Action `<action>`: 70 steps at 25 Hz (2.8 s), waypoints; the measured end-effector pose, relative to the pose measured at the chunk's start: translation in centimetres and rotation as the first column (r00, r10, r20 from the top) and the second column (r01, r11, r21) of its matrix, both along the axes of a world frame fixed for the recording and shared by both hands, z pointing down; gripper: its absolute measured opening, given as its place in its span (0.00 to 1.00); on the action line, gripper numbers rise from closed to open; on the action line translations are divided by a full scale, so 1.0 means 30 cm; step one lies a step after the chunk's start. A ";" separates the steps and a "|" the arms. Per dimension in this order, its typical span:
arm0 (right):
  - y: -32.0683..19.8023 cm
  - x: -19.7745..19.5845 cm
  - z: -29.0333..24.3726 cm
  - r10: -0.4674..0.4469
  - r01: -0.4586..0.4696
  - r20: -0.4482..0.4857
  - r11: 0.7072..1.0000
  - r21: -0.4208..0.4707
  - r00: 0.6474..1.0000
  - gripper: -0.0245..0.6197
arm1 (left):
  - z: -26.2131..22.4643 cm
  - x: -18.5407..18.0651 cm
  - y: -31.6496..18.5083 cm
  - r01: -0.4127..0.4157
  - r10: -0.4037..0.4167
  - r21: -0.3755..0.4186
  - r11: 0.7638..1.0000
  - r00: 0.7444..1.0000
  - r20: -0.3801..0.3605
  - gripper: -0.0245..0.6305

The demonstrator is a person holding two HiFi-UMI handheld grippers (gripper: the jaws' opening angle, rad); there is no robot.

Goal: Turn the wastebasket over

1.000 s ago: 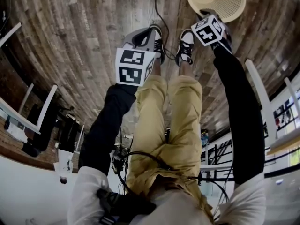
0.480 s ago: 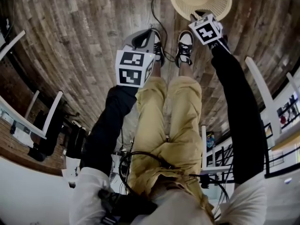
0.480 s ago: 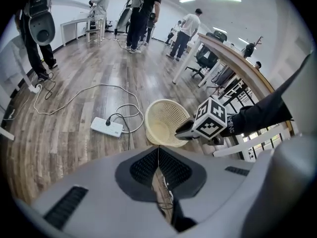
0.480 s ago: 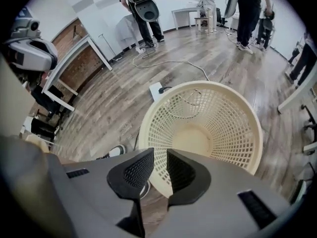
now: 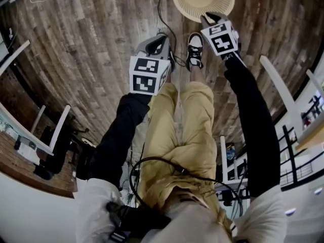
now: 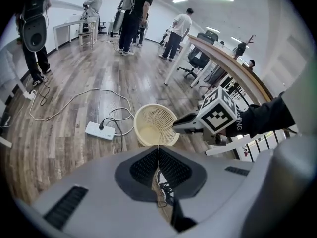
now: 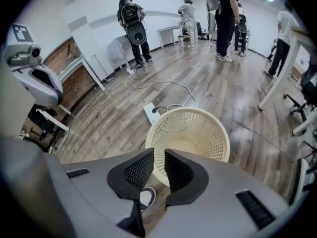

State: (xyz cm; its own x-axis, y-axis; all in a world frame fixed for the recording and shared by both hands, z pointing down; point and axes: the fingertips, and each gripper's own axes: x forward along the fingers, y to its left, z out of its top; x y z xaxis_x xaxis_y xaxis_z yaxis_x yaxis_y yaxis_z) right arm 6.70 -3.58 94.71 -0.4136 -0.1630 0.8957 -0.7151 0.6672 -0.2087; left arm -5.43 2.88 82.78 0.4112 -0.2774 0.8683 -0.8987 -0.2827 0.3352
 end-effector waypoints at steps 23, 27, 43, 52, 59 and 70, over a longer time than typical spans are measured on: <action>-0.141 0.006 -1.675 0.200 -0.323 0.333 0.870 0.371 0.921 0.07 | -1.234 0.129 -0.237 0.034 0.005 0.376 0.926 0.995 -0.103 0.04; -0.108 0.011 -1.936 0.191 -0.358 0.381 0.826 0.436 0.904 0.07 | -1.439 0.168 -0.174 0.032 0.020 0.440 0.897 0.993 -0.114 0.04; -0.152 0.019 -2.705 0.006 -0.447 0.547 0.584 0.678 0.837 0.07 | -2.218 0.135 -0.353 0.237 -0.043 0.770 0.593 0.964 -0.263 0.04; -0.151 -0.026 -2.968 -0.088 -0.472 0.573 0.473 0.744 0.815 0.07 | -2.500 0.168 -0.391 0.230 0.038 0.852 0.471 0.959 -0.280 0.04; -0.178 -0.057 -3.075 -0.123 -0.478 0.574 0.428 0.767 0.810 0.07 | -2.590 0.103 -0.421 0.239 -0.004 0.880 0.411 0.965 -0.261 0.04; -0.174 -0.026 -3.134 -0.142 -0.487 0.573 0.388 0.783 0.808 0.07 | -2.651 0.136 -0.418 0.223 0.027 0.897 0.382 0.967 -0.252 0.04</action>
